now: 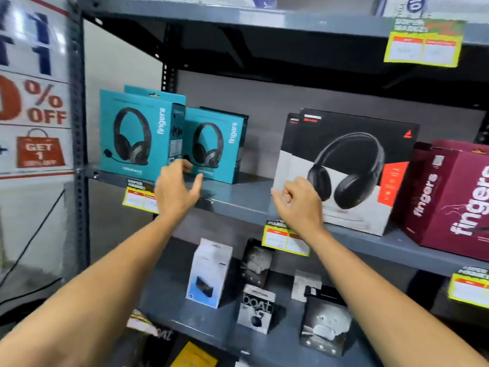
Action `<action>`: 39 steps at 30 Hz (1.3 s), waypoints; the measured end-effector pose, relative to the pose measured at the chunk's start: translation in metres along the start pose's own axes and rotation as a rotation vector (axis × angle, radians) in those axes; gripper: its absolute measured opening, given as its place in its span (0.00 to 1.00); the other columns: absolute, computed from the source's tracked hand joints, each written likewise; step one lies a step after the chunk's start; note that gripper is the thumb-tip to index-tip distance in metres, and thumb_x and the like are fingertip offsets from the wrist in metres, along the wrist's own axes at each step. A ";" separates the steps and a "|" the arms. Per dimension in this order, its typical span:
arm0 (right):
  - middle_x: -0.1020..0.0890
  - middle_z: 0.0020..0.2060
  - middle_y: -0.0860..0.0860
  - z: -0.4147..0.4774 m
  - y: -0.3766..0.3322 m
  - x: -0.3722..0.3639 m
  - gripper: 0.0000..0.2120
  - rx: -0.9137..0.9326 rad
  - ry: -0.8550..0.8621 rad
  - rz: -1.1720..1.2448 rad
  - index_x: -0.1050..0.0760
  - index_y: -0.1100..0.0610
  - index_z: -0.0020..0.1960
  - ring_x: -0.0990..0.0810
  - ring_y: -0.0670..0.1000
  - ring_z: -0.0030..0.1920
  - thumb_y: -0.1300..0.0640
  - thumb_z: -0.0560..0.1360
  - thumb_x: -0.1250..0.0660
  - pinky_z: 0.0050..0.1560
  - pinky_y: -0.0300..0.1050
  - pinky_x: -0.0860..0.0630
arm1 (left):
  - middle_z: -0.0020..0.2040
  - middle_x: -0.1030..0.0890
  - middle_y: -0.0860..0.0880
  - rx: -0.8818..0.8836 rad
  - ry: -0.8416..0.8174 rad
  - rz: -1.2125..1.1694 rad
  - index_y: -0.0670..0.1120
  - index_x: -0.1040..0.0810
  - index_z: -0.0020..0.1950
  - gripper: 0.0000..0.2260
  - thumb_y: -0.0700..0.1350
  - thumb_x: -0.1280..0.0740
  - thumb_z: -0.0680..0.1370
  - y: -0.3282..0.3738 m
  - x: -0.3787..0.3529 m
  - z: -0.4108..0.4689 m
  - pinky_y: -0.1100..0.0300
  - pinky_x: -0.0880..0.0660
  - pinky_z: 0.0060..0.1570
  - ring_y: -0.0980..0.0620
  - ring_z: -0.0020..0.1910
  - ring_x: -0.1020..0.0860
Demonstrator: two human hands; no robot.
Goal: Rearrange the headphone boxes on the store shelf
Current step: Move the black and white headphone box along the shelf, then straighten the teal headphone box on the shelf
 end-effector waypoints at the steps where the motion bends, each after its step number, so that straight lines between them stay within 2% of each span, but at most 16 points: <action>1: 0.30 0.32 0.51 0.005 -0.011 -0.018 0.17 -0.011 -0.035 0.025 0.37 0.53 0.31 0.29 0.54 0.36 0.50 0.72 0.34 0.34 0.47 0.34 | 0.52 0.20 0.41 0.028 0.030 0.025 0.40 0.24 0.56 0.16 0.49 0.28 0.75 -0.016 0.012 0.010 0.45 0.27 0.51 0.39 0.54 0.24; 4: 0.24 0.39 0.54 0.024 -0.050 -0.071 0.13 -0.038 -0.120 0.092 0.27 0.58 0.39 0.25 0.56 0.43 0.48 0.72 0.31 0.39 0.46 0.33 | 0.57 0.25 0.38 0.168 0.072 0.047 0.38 0.27 0.59 0.26 0.54 0.25 0.72 -0.072 0.042 0.042 0.45 0.29 0.58 0.38 0.58 0.27; 7: 0.22 0.51 0.57 0.045 -0.088 -0.124 0.19 -0.131 -0.207 0.204 0.25 0.60 0.53 0.24 0.57 0.53 0.45 0.73 0.30 0.49 0.46 0.30 | 0.63 0.29 0.37 0.274 0.077 0.018 0.37 0.32 0.65 0.36 0.60 0.25 0.69 -0.120 0.058 0.072 0.43 0.30 0.63 0.37 0.64 0.30; 9: 0.24 0.59 0.57 0.058 -0.113 -0.155 0.28 -0.180 -0.270 0.273 0.29 0.61 0.62 0.26 0.57 0.60 0.41 0.73 0.31 0.54 0.45 0.32 | 0.70 0.33 0.38 0.324 0.055 -0.040 0.38 0.38 0.73 0.43 0.62 0.25 0.69 -0.139 0.063 0.086 0.44 0.33 0.68 0.39 0.70 0.34; 11: 0.30 0.68 0.57 0.067 -0.134 -0.183 0.37 -0.263 -0.350 0.348 0.37 0.59 0.71 0.31 0.57 0.68 0.36 0.73 0.33 0.63 0.50 0.33 | 0.75 0.35 0.39 0.401 -0.004 -0.147 0.40 0.43 0.77 0.51 0.66 0.25 0.66 -0.164 0.058 0.100 0.44 0.36 0.72 0.40 0.74 0.36; 14: 0.40 0.77 0.57 0.075 -0.149 -0.219 0.48 -0.389 -0.414 0.416 0.49 0.59 0.78 0.41 0.57 0.76 0.34 0.71 0.33 0.72 0.53 0.40 | 0.73 0.29 0.42 0.411 -0.115 -0.254 0.43 0.41 0.76 0.60 0.78 0.30 0.55 -0.189 0.045 0.111 0.42 0.31 0.69 0.42 0.71 0.30; 16: 0.39 0.77 0.56 0.075 -0.148 -0.236 0.52 -0.473 -0.422 0.459 0.51 0.58 0.79 0.40 0.57 0.76 0.33 0.69 0.31 0.73 0.52 0.40 | 0.68 0.24 0.44 0.347 -0.154 -0.236 0.44 0.34 0.71 0.54 0.77 0.29 0.55 -0.193 0.041 0.114 0.43 0.26 0.64 0.43 0.66 0.25; 17: 0.35 0.75 0.55 0.075 -0.145 -0.239 0.51 -0.511 -0.406 0.480 0.47 0.58 0.78 0.36 0.56 0.74 0.32 0.67 0.30 0.71 0.50 0.36 | 0.64 0.23 0.44 0.302 -0.164 -0.222 0.45 0.30 0.67 0.49 0.74 0.28 0.56 -0.189 0.040 0.114 0.44 0.24 0.61 0.44 0.63 0.24; 20: 0.22 0.63 0.50 0.076 -0.127 -0.228 0.38 -0.569 -0.260 0.510 0.32 0.53 0.65 0.24 0.52 0.64 0.34 0.64 0.27 0.60 0.42 0.29 | 0.58 0.21 0.46 0.171 -0.212 -0.202 0.47 0.28 0.60 0.38 0.68 0.24 0.59 -0.167 0.031 0.115 0.47 0.22 0.56 0.46 0.56 0.22; 23: 0.21 0.61 0.49 0.077 -0.101 -0.203 0.39 -0.578 -0.149 0.477 0.31 0.50 0.62 0.23 0.51 0.61 0.31 0.59 0.27 0.62 0.48 0.25 | 0.58 0.21 0.47 0.123 -0.280 -0.276 0.48 0.28 0.60 0.36 0.65 0.21 0.60 -0.145 0.005 0.113 0.49 0.23 0.56 0.47 0.57 0.22; 26: 0.24 0.59 0.49 0.075 -0.070 -0.183 0.34 -0.553 -0.105 0.392 0.29 0.48 0.61 0.24 0.51 0.60 0.32 0.62 0.27 0.61 0.48 0.26 | 0.58 0.21 0.48 0.074 -0.337 -0.328 0.47 0.29 0.59 0.36 0.62 0.19 0.59 -0.119 -0.023 0.111 0.53 0.24 0.56 0.48 0.58 0.23; 28: 0.29 0.62 0.52 0.073 -0.048 -0.175 0.34 -0.565 -0.114 0.326 0.27 0.50 0.63 0.27 0.52 0.64 0.33 0.64 0.28 0.64 0.47 0.30 | 0.59 0.25 0.49 0.077 -0.399 -0.311 0.45 0.29 0.63 0.40 0.61 0.18 0.59 -0.108 -0.042 0.114 0.55 0.26 0.58 0.52 0.58 0.26; 31: 0.35 0.71 0.53 0.068 -0.032 -0.185 0.42 -0.649 -0.205 0.340 0.32 0.47 0.70 0.34 0.54 0.72 0.30 0.61 0.28 0.71 0.52 0.34 | 0.62 0.26 0.51 0.175 -0.539 -0.346 0.47 0.31 0.67 0.49 0.66 0.18 0.53 -0.116 -0.070 0.122 0.52 0.26 0.64 0.54 0.60 0.26; 34: 0.24 0.65 0.48 0.070 -0.030 -0.201 0.50 -0.683 -0.252 0.419 0.35 0.47 0.69 0.25 0.51 0.64 0.28 0.53 0.25 0.66 0.53 0.27 | 0.60 0.20 0.52 0.284 -0.697 -0.432 0.49 0.29 0.67 0.51 0.68 0.19 0.48 -0.134 -0.091 0.124 0.52 0.23 0.61 0.52 0.58 0.21; 36: 0.21 0.62 0.47 0.070 -0.027 -0.210 0.50 -0.726 -0.305 0.520 0.36 0.49 0.69 0.22 0.50 0.60 0.31 0.53 0.23 0.63 0.52 0.24 | 0.58 0.18 0.52 0.302 -0.803 -0.496 0.49 0.26 0.65 0.44 0.63 0.17 0.54 -0.135 -0.101 0.120 0.55 0.22 0.57 0.52 0.56 0.20; 39: 0.20 0.60 0.48 0.069 -0.019 -0.217 0.48 -0.756 -0.361 0.599 0.33 0.50 0.68 0.20 0.49 0.57 0.35 0.53 0.21 0.62 0.51 0.23 | 0.53 0.16 0.50 0.271 -0.900 -0.523 0.48 0.21 0.58 0.25 0.53 0.19 0.65 -0.128 -0.110 0.117 0.59 0.22 0.49 0.50 0.54 0.19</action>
Point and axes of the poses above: each hand's wrist, its own z-axis towards the middle knuckle, its own x-axis out of the back of the hand, y = z × x, the point moved 7 cm from there along z, towards the middle knuckle
